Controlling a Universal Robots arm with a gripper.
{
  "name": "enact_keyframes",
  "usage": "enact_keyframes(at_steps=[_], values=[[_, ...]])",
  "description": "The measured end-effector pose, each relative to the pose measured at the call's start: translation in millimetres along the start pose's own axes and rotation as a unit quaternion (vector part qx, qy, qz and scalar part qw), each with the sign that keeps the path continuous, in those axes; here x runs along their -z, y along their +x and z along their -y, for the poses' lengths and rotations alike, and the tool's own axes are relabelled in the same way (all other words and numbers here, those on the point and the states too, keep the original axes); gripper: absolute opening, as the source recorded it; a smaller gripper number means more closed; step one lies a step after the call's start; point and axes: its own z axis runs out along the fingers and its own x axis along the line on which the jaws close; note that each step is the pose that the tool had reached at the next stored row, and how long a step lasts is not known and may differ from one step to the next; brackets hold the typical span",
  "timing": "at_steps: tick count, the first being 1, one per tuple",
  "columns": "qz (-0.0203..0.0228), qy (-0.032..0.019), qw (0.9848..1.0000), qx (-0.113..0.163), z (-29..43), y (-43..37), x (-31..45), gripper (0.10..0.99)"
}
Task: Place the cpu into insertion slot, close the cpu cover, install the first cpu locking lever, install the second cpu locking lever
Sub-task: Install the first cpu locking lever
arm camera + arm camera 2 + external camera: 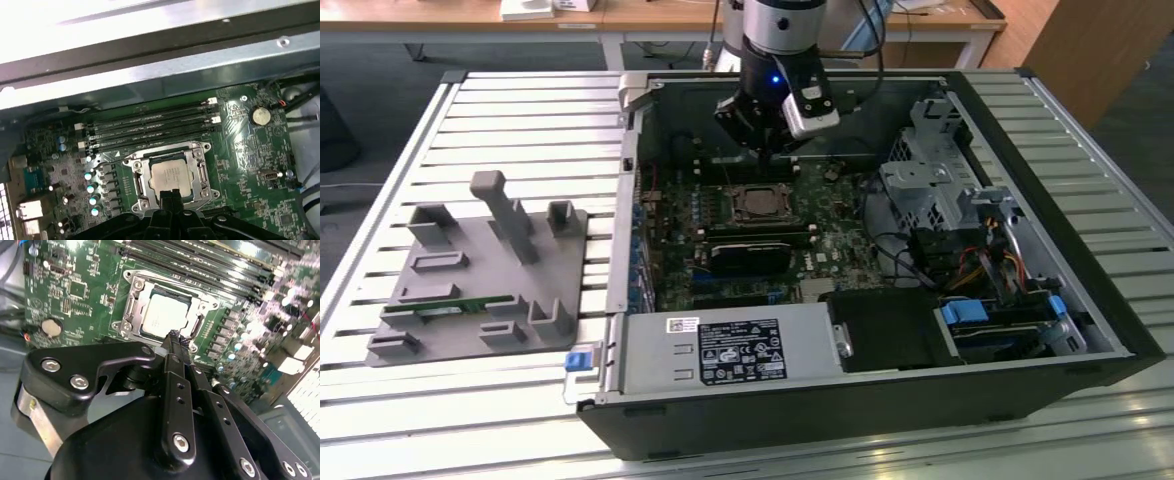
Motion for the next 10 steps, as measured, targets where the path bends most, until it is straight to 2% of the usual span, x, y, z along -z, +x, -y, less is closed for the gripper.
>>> enact_keyframes(at_steps=[5, 6, 9, 10], values=[[-0.0014, -0.0015, 0.9991, 0.042, 0.1, 0.0, -1.7, 0.106], [-0.0022, -0.0055, 0.9990, 0.044, 0.2, 0.4, -2.2, 0.106], [-0.0046, -0.0228, 0.9986, 0.048, 0.6, 2.5, -3.2, 0.106], [-0.0041, -0.0242, 0.9985, 0.048, 1.1, 4.9, -3.5, 0.106]])
